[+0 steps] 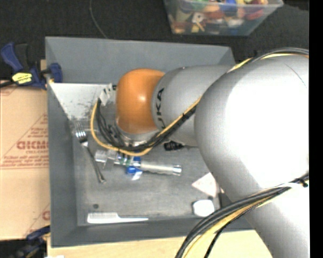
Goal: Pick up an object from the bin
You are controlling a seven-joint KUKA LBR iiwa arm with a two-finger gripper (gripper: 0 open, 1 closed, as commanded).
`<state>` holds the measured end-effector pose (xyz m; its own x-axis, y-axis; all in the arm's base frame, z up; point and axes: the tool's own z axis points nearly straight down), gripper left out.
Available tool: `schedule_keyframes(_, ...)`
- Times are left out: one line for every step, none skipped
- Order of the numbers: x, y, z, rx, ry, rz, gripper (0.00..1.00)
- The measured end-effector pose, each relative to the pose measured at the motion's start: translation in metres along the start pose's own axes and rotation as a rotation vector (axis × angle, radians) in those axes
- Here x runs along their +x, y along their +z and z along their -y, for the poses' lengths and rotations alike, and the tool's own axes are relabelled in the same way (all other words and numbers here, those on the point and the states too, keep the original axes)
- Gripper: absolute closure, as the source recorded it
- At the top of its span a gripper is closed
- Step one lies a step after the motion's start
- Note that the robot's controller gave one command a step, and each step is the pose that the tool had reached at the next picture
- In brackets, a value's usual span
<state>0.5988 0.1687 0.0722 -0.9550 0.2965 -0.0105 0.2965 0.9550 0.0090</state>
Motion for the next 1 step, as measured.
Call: schedule_keyframes(0.0300,0.0005,-0.0556,-0.006,-0.329,0.000,0.00)
